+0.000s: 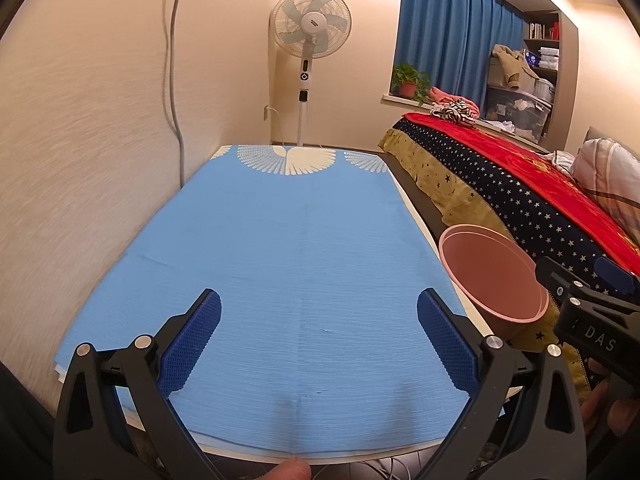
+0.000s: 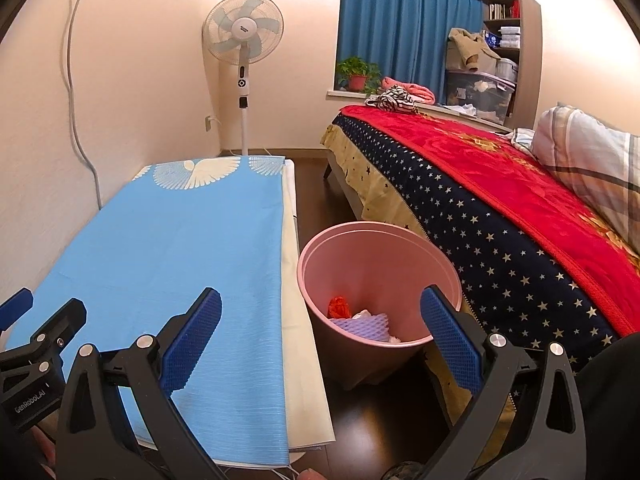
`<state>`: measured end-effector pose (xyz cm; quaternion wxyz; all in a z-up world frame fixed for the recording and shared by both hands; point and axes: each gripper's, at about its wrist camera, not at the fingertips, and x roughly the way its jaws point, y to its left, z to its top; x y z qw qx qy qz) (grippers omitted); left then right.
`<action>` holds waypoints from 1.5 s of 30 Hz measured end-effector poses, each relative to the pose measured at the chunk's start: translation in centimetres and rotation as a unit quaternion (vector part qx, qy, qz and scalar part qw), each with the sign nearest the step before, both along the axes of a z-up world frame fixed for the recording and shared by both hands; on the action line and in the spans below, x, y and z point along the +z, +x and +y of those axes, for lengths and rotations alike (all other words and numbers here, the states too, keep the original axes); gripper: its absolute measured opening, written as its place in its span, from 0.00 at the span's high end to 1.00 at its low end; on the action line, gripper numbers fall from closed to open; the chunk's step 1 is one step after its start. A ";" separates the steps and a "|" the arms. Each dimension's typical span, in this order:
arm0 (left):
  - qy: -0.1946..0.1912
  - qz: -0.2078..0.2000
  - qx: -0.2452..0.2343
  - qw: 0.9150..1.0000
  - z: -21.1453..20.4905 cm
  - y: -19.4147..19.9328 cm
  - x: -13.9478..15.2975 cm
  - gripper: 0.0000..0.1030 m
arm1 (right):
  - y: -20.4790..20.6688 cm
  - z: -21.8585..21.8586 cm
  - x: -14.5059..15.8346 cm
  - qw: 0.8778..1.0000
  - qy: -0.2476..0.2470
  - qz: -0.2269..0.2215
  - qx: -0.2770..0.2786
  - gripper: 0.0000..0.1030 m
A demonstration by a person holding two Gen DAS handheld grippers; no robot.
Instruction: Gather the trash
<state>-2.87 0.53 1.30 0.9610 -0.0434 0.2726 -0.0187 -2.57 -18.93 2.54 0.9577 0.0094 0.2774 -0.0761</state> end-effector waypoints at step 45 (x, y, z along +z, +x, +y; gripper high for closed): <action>-0.001 0.002 -0.007 1.000 -0.5 -0.2 -0.1 0.08 | 0.0 0.0 0.1 1.000 -0.001 0.001 0.000 0.05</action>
